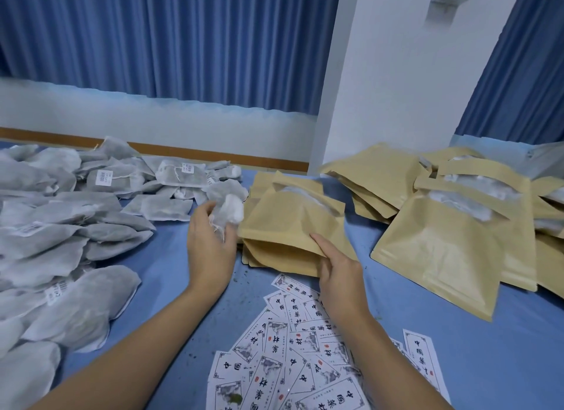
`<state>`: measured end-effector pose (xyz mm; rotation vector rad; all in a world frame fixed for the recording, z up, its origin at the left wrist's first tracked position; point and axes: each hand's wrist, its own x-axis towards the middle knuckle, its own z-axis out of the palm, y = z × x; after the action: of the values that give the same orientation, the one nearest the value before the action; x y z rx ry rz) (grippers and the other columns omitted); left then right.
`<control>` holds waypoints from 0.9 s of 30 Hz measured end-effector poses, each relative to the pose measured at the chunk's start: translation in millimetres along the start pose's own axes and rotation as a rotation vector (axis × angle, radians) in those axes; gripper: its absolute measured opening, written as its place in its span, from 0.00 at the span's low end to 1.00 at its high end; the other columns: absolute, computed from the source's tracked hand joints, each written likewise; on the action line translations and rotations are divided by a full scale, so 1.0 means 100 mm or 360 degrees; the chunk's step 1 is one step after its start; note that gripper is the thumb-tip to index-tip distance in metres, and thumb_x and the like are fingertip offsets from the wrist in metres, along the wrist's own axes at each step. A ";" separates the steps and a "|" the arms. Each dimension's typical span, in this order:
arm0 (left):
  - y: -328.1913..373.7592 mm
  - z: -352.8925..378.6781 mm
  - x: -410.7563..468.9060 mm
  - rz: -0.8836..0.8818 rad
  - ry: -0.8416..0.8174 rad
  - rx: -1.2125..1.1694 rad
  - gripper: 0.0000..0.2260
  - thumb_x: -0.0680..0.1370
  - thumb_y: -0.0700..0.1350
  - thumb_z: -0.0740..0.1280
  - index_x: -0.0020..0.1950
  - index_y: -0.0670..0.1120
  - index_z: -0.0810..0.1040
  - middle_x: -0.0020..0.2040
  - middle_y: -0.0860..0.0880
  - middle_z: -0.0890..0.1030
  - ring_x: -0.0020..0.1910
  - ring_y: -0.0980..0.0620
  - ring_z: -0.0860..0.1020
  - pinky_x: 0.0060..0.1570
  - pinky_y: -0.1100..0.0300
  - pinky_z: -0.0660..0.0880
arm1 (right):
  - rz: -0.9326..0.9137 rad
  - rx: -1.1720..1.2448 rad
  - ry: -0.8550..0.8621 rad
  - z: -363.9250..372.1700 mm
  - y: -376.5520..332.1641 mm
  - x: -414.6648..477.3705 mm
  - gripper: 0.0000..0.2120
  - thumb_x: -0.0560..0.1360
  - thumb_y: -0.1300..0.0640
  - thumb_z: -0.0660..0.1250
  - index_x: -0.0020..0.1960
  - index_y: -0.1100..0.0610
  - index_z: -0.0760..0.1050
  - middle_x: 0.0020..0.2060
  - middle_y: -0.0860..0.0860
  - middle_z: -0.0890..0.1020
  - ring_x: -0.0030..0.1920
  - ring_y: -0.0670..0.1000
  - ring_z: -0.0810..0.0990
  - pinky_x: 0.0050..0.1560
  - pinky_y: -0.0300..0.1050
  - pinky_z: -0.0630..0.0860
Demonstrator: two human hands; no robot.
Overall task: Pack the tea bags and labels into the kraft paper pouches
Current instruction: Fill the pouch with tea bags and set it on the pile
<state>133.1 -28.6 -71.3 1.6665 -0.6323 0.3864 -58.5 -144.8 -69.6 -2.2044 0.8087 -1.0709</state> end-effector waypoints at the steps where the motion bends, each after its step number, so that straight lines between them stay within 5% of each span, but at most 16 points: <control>1: 0.08 -0.01 -0.03 0.0091 0.0072 -0.0185 0.16 0.78 0.43 0.70 0.64 0.49 0.71 0.59 0.51 0.77 0.57 0.52 0.76 0.55 0.61 0.72 | 0.0009 -0.0003 0.0010 0.00 0.00 0.00 0.26 0.79 0.70 0.58 0.68 0.46 0.78 0.34 0.34 0.72 0.37 0.35 0.75 0.37 0.22 0.66; 4: 0.25 -0.03 -0.16 0.0491 0.0029 -0.0461 0.16 0.76 0.40 0.71 0.61 0.47 0.73 0.59 0.50 0.78 0.58 0.52 0.77 0.57 0.67 0.72 | 0.0028 -0.0002 0.0036 0.00 0.01 0.00 0.26 0.79 0.69 0.58 0.68 0.45 0.78 0.32 0.36 0.73 0.36 0.37 0.75 0.36 0.23 0.67; 7: 0.31 0.00 -0.30 0.1048 -0.0184 -0.0218 0.15 0.71 0.33 0.74 0.57 0.41 0.79 0.59 0.43 0.78 0.60 0.46 0.76 0.60 0.54 0.73 | 0.0045 -0.0003 0.0042 0.01 0.03 0.02 0.27 0.79 0.68 0.58 0.68 0.43 0.77 0.37 0.45 0.80 0.39 0.43 0.77 0.39 0.28 0.71; 9: 0.36 0.01 -0.37 0.1370 -0.0171 0.0093 0.11 0.70 0.35 0.75 0.51 0.42 0.84 0.53 0.43 0.79 0.52 0.45 0.75 0.53 0.49 0.71 | 0.0055 0.0032 0.0041 0.01 0.04 0.02 0.27 0.79 0.69 0.59 0.68 0.43 0.78 0.42 0.52 0.84 0.41 0.49 0.78 0.44 0.39 0.76; 12: 0.40 0.05 -0.49 0.1629 -0.0288 0.0321 0.05 0.72 0.38 0.73 0.47 0.43 0.85 0.41 0.46 0.75 0.38 0.47 0.70 0.37 0.55 0.67 | 0.0100 0.0089 0.0023 0.00 0.04 0.02 0.29 0.77 0.69 0.58 0.67 0.43 0.78 0.41 0.53 0.84 0.41 0.51 0.79 0.45 0.46 0.78; 17: 0.35 0.13 -0.58 0.1341 -0.0731 0.0667 0.13 0.69 0.35 0.76 0.51 0.44 0.82 0.42 0.48 0.71 0.39 0.50 0.71 0.23 0.55 0.70 | 0.0068 0.0067 0.0081 0.01 0.06 0.03 0.28 0.78 0.70 0.58 0.67 0.43 0.78 0.27 0.47 0.70 0.30 0.45 0.69 0.30 0.33 0.66; 22: 0.32 0.19 -0.55 0.1033 -0.0936 0.0741 0.18 0.75 0.33 0.68 0.64 0.44 0.78 0.58 0.47 0.77 0.55 0.47 0.76 0.42 0.48 0.78 | 0.0057 0.0031 0.0064 0.01 0.03 0.03 0.30 0.78 0.70 0.58 0.69 0.41 0.76 0.27 0.46 0.71 0.30 0.45 0.70 0.31 0.33 0.66; 27: 0.49 0.27 -0.53 0.1127 -0.0993 0.0996 0.10 0.76 0.42 0.63 0.54 0.51 0.78 0.51 0.54 0.79 0.53 0.50 0.76 0.53 0.55 0.67 | 0.0039 0.0055 0.0057 0.00 0.03 0.03 0.29 0.77 0.70 0.58 0.68 0.43 0.78 0.27 0.42 0.71 0.31 0.43 0.72 0.33 0.30 0.67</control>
<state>59.3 -49.4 -68.1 2.1328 -1.7230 0.6110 -57.8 -148.9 -70.1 -2.1469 0.8240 -1.1070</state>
